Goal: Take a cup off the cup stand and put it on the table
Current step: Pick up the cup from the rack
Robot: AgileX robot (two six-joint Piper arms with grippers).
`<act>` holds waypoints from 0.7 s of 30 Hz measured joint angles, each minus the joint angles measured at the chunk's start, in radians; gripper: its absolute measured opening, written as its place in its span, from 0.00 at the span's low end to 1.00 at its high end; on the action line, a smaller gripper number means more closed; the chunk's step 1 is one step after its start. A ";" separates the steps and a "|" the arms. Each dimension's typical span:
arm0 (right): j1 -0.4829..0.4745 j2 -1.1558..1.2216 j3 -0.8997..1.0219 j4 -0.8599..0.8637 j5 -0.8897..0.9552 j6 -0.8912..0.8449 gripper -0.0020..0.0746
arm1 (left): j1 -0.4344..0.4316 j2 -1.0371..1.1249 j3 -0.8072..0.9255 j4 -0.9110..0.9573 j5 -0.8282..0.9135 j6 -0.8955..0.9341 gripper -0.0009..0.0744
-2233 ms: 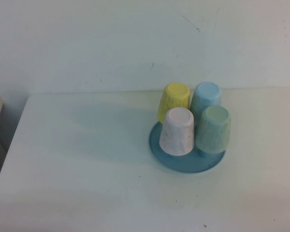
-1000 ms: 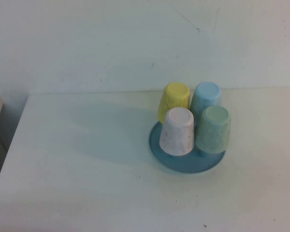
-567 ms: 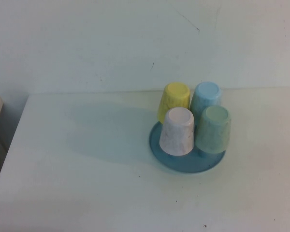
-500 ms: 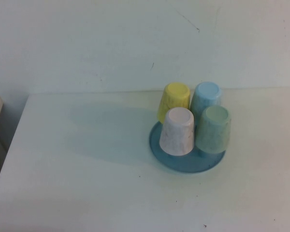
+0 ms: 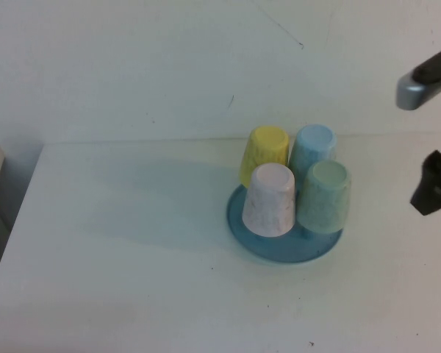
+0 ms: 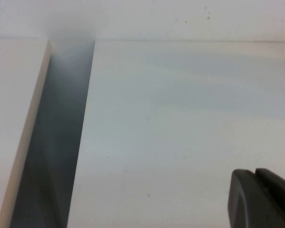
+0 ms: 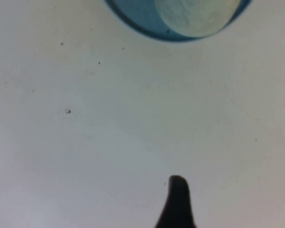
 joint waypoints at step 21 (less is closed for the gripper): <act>0.134 0.434 -0.380 -0.007 0.002 -0.057 0.75 | 0.000 0.000 0.000 0.000 0.000 0.000 0.01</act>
